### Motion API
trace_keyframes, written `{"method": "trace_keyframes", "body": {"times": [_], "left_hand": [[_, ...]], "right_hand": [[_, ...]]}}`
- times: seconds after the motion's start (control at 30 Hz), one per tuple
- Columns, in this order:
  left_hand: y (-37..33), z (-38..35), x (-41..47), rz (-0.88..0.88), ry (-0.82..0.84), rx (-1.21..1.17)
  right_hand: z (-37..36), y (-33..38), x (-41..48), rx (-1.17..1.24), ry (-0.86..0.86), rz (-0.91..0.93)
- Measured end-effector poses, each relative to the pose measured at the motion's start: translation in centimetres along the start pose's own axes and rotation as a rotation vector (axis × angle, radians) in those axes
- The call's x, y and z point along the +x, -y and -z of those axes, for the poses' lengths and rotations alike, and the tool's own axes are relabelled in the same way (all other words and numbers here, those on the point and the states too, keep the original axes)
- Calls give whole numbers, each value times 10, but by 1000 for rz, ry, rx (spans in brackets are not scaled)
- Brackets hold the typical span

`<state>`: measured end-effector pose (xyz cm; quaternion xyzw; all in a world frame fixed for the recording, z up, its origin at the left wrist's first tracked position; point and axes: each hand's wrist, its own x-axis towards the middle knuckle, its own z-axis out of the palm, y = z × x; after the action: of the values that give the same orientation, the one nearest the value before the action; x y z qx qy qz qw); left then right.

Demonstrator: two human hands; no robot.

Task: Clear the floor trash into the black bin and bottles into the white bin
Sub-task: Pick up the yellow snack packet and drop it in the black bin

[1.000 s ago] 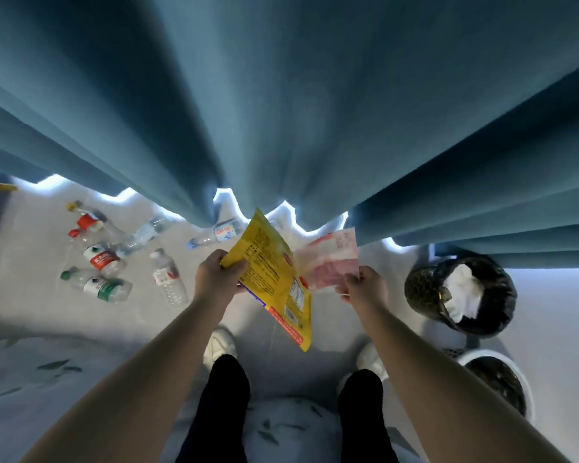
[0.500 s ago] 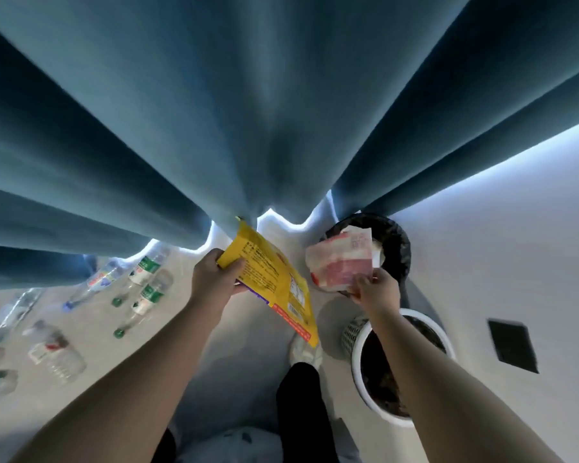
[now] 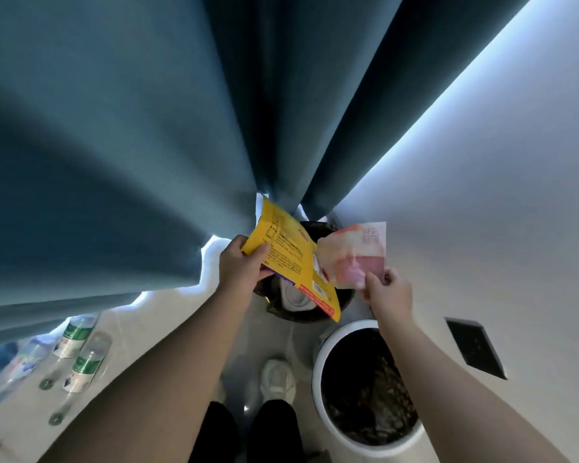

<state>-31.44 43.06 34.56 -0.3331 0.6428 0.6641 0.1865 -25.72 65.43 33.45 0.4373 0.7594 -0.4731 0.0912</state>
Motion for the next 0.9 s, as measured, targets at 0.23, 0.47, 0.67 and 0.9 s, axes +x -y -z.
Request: {"method": "trace_keyframes", "body": {"times": [0.23, 0.47, 0.67, 0.9], "left_hand": [[93, -6, 85, 70, -208, 275], [116, 10, 127, -35, -182, 716], [105, 18, 121, 44, -38, 910], [103, 19, 123, 17, 12, 1003]], "right_hand": [[-46, -53, 43, 157, 14, -118], [-113, -75, 66, 360, 132, -262], [-98, -70, 61, 563, 256, -350], [-118, -72, 64, -241, -14, -252]]}}
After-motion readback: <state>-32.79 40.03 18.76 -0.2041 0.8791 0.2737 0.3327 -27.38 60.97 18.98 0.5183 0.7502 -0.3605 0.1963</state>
